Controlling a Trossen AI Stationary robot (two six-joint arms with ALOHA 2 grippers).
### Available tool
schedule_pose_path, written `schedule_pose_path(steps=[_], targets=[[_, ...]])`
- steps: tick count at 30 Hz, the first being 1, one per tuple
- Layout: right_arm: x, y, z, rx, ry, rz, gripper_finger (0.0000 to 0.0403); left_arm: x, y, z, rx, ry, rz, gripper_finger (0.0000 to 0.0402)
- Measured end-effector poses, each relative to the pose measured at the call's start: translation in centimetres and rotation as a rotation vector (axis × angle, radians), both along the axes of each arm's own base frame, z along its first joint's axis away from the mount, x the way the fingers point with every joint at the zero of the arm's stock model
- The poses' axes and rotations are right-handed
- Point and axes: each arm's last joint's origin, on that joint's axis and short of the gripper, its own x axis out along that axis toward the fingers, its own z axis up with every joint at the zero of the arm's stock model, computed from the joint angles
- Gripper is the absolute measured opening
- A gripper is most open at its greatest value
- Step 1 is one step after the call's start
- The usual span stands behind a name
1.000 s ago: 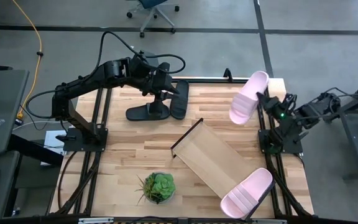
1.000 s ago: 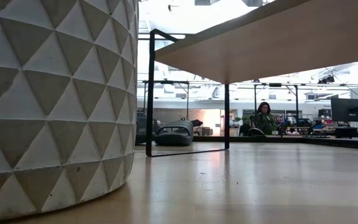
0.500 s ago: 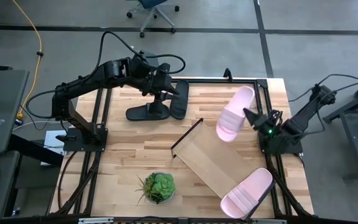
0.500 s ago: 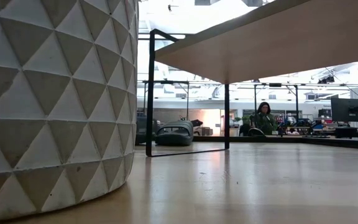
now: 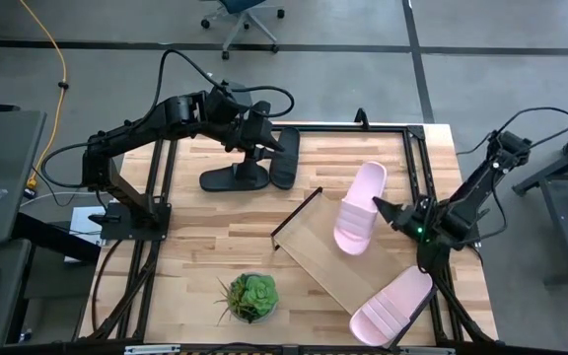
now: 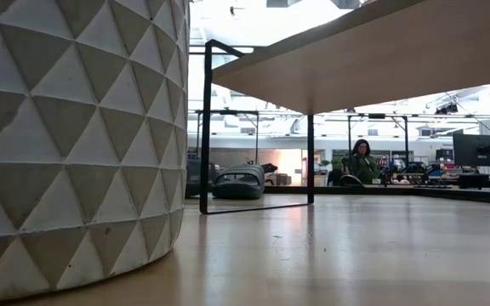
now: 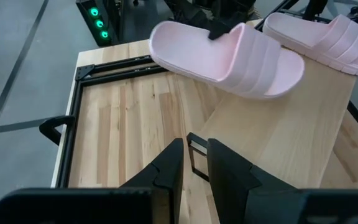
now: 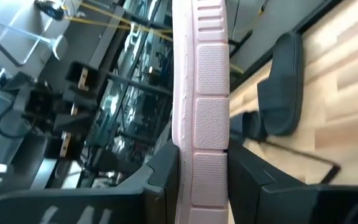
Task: Pick and place slides into the shelf
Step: Put the pink slides on the shelf
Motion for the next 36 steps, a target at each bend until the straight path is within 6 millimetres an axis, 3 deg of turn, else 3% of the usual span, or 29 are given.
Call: schedule_pose_path(steps=[11,36], targets=[[0.4,1.0,-0.6,0.052,0.076,0.132,0.0082,0.0,0.0,0.0,-0.001,-0.001,-0.001,0.0060],[0.8,1.7,-1.4,0.146,0.134,0.235,0.0086,0.0,0.0,0.0,0.009,-0.001,-0.009,0.0060]])
